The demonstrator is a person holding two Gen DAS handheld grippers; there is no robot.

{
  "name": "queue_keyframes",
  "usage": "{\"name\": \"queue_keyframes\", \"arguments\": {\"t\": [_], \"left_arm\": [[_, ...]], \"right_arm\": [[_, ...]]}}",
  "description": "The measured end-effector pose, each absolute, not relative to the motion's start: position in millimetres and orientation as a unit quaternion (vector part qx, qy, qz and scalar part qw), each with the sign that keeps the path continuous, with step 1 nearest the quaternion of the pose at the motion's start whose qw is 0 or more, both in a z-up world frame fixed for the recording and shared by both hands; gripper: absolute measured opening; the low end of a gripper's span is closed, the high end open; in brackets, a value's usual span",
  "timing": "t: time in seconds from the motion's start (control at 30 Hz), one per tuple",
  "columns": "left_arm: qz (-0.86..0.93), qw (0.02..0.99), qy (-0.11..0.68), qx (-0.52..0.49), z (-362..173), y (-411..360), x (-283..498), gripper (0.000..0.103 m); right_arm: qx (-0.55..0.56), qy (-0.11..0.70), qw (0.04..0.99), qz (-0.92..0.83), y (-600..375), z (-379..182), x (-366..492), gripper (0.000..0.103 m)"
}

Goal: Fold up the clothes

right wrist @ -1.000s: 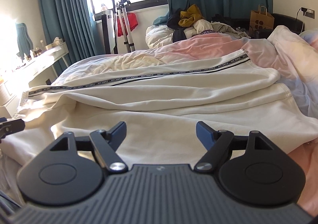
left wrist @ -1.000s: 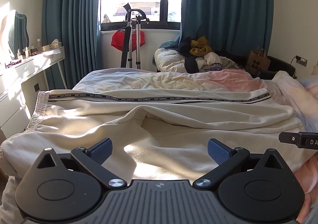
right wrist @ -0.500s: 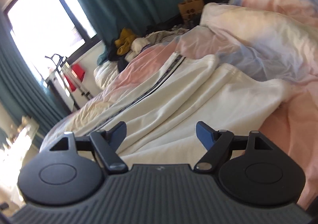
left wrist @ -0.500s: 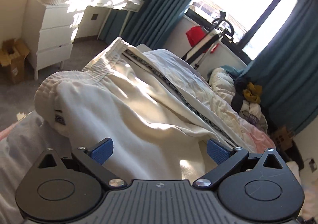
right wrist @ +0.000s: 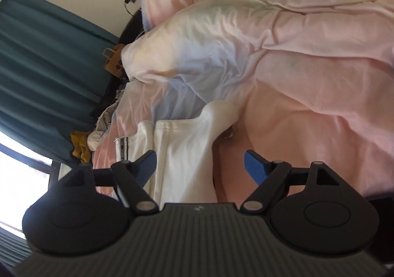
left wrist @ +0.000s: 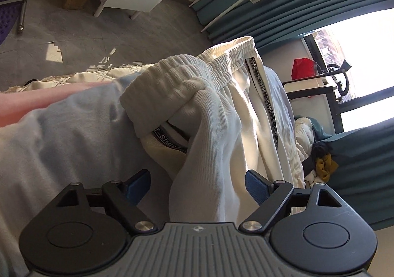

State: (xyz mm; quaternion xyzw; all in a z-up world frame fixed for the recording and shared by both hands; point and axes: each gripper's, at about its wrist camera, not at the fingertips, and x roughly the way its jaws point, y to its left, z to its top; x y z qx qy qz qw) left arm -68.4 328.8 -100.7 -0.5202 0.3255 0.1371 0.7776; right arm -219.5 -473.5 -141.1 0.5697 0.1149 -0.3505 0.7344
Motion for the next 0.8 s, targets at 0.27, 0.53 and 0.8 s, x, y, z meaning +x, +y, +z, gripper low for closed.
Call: {"name": "queue_keyframes", "arguments": {"t": [0.27, 0.53, 0.8], "left_arm": [[0.157, 0.767, 0.326, -0.529, -121, 322, -53, 0.044], [0.154, 0.783, 0.300, -0.523, -118, 318, -52, 0.020], [0.132, 0.793, 0.247, -0.541, -97, 324, -78, 0.012]], "right_arm": [[0.566, 0.167, 0.734, -0.337, -477, -165, -174, 0.074], [0.543, 0.172, 0.747, -0.343, -480, -170, -144, 0.028], [0.521, 0.128, 0.778, -0.327, -480, -147, -153, 0.007]]}}
